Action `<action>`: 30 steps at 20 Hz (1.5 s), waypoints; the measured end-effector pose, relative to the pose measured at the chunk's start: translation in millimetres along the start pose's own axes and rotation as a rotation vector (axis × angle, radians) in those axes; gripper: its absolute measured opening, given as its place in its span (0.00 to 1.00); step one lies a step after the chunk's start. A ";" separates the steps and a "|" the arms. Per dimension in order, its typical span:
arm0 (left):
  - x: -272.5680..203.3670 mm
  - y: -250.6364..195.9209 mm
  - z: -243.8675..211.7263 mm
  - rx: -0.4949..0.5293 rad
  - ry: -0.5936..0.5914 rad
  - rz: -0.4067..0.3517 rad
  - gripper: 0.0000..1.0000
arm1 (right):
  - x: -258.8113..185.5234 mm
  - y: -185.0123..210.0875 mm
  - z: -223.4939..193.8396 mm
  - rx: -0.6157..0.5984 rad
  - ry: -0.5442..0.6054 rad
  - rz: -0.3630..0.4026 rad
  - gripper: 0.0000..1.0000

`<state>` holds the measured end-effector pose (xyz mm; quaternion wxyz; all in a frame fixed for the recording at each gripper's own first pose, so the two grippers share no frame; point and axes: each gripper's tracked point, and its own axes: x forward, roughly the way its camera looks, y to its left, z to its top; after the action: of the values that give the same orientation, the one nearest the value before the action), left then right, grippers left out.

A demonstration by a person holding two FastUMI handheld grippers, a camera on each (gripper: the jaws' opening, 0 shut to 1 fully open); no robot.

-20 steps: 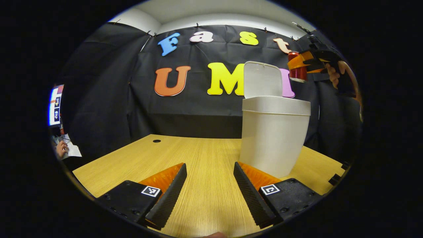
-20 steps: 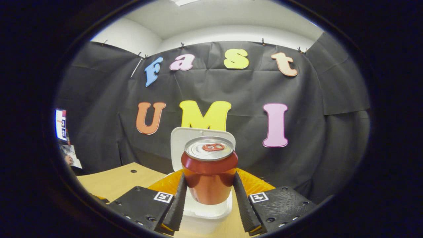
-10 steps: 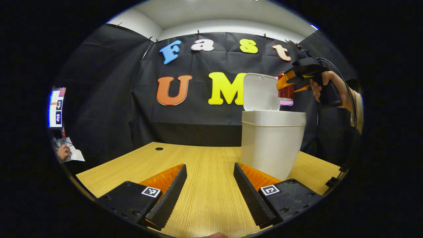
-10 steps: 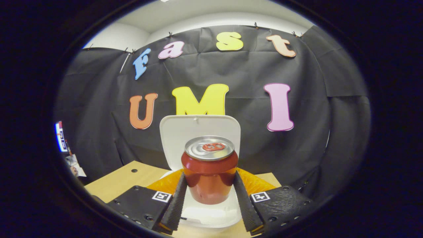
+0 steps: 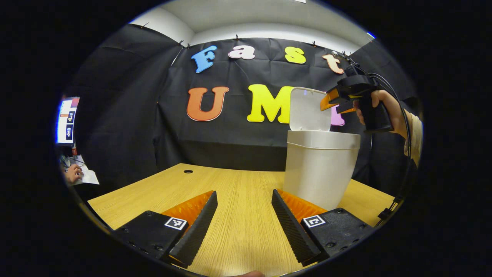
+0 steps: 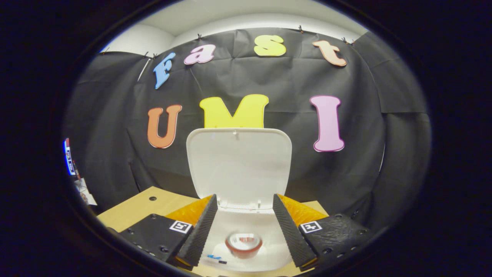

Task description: Press the lid of the desktop garbage bin to open it, pick up the crumpled paper on the desktop and throw it into the bin, then pick up the pop can on the desktop and drop it into the bin, and finally close the garbage bin lid.

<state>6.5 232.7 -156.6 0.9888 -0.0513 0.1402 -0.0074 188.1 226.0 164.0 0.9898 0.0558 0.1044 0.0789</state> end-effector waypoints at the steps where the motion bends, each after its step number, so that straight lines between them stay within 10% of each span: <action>1: 0.9 1.2 -1.9 -0.010 0.007 -0.001 0.94 | -0.8 1.0 3.3 0.001 -0.005 -0.003 0.87; 17: -17.1 33.2 -0.5 -0.026 0.011 -0.001 0.94 | 6.6 46.3 128.6 0.016 -0.199 -0.039 0.93; 30: -27.5 54.9 -9.4 -0.041 0.007 -0.027 0.94 | 92.0 21.8 118.1 0.027 -0.019 -0.165 0.94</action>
<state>-22.5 287.2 -163.6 0.9869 -0.0732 0.1429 -0.0182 299.3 251.8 263.3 0.9930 0.0611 0.1005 -0.0047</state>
